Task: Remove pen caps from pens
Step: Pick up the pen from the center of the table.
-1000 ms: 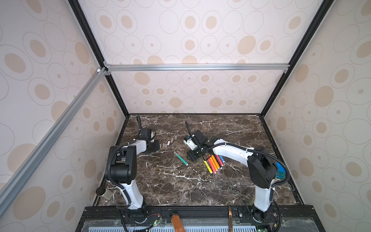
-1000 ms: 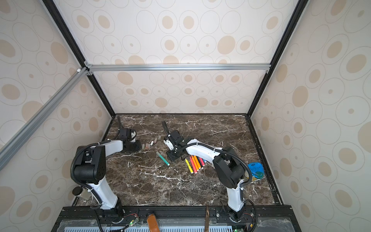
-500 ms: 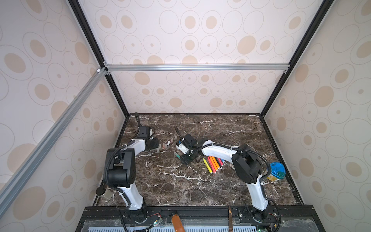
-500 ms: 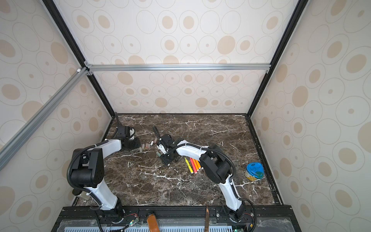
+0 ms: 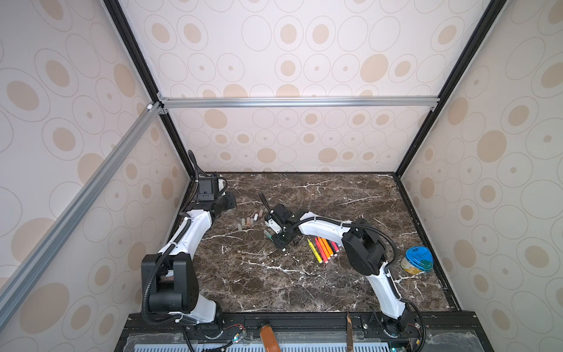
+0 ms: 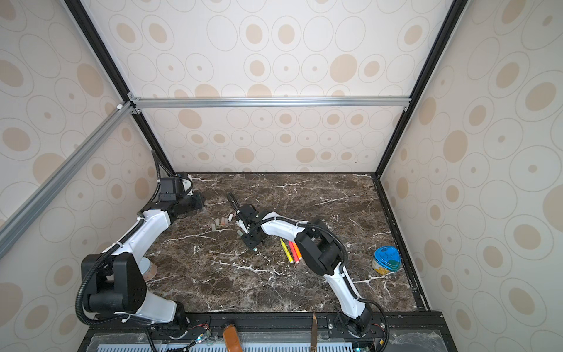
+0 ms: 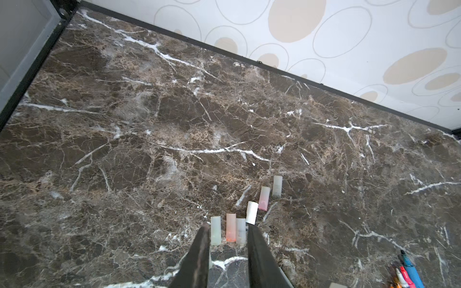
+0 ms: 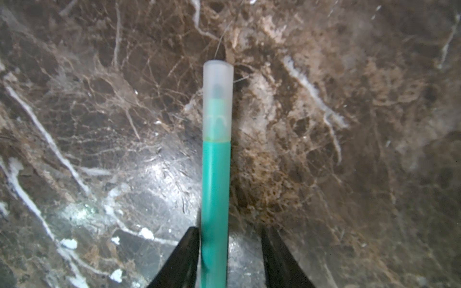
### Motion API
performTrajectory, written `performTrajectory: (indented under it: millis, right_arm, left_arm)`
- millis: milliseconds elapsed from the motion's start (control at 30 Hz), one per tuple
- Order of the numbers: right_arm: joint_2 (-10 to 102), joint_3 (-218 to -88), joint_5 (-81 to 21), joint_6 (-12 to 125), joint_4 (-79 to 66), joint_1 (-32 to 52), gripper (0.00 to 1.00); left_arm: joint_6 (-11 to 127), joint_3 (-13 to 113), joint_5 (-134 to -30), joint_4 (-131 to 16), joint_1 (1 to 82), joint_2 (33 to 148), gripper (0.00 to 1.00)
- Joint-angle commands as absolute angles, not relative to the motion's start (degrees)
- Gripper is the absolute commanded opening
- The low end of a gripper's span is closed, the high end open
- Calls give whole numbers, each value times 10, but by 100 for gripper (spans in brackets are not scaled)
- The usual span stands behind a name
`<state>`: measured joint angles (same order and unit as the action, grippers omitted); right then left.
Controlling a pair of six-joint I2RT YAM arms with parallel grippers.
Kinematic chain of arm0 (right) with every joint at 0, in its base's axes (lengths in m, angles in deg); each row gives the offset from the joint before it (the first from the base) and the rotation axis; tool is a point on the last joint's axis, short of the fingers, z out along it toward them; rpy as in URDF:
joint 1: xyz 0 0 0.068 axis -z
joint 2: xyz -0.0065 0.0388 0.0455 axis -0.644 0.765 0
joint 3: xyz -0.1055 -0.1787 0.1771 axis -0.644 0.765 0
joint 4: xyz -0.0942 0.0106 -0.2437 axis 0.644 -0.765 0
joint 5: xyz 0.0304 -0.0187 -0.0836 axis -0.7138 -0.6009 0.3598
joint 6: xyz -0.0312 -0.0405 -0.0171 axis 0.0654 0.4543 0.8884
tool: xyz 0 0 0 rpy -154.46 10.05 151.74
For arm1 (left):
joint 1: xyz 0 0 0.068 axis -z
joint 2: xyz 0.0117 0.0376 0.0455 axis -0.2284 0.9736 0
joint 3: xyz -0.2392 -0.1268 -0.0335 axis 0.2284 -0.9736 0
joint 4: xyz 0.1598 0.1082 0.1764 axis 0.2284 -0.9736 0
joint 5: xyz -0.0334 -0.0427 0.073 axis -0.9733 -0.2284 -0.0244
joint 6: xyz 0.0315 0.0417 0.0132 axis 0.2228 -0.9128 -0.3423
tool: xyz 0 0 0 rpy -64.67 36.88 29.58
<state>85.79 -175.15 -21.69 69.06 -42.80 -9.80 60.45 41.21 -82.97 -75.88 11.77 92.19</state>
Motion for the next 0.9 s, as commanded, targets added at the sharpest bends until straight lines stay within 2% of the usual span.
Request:
performTrajectory:
  millis: [0,133,367,500,867]
  right_arm:
    - [880,-1745,-202,694,-465,-105,40]
    - [877,-1726,-203,689,-459,-107,21]
    - [846,-1697,-211,681,-437,-107,5]
    - [797,-1666,-198,679,-419,-107,0]
    - [623,-1563,-173,667,-372,-98,0]
  left_arm:
    - [608,394,-859,-754,113,889,27]
    - [623,355,-884,-725,113,856,28]
    - [645,285,-925,-681,113,813,29]
    - [669,243,-974,-636,114,803,30]
    - [733,177,-1071,-528,171,812,32]
